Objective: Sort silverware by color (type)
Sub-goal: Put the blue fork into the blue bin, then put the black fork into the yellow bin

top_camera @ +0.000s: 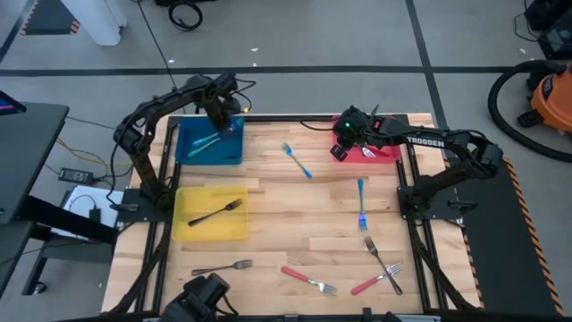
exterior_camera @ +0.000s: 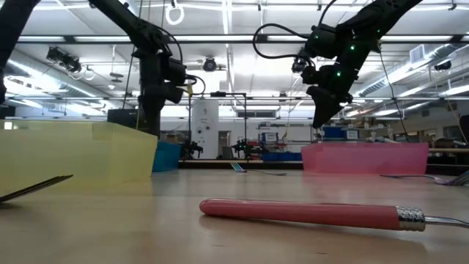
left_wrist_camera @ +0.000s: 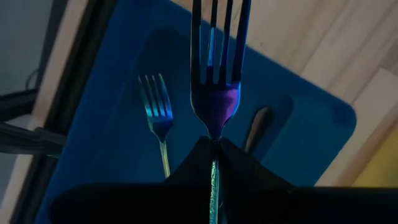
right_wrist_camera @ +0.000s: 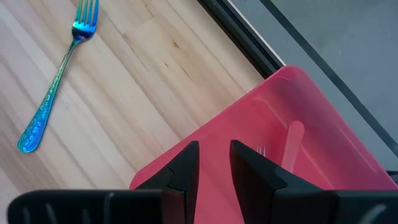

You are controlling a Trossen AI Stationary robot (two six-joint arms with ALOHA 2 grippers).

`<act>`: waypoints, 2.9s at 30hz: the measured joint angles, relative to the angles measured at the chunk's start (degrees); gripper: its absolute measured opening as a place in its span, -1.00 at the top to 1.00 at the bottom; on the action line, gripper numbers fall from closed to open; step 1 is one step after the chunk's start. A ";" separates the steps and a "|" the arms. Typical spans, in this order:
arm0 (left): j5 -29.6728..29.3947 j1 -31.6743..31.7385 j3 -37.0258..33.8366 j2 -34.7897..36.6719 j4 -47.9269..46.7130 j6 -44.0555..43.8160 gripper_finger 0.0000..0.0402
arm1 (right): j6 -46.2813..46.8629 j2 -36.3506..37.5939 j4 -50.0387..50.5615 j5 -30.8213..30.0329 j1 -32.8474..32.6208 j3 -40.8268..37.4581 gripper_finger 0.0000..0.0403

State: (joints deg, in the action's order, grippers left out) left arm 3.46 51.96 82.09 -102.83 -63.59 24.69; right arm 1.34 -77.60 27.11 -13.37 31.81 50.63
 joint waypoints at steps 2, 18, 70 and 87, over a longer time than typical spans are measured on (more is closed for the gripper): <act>0.00 0.01 -0.01 -0.81 -0.71 0.01 0.93 | 0.00 0.00 -0.01 0.00 0.00 0.00 0.51; -0.57 0.01 -0.03 -7.61 -0.31 0.17 0.93 | -1.46 0.00 -0.01 0.00 0.00 0.00 0.51; 4.69 0.95 -0.01 -6.34 -0.50 -6.51 0.55 | -0.15 0.00 -3.02 5.92 0.02 0.00 0.51; 4.81 -20.69 0.02 2.43 -1.36 -9.14 0.55 | 13.74 2.61 13.21 23.56 -5.66 -0.02 0.52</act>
State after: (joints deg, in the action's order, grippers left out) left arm 8.27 31.27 82.11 -100.40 -64.95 15.55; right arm 15.08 -74.99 40.33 10.20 26.16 50.61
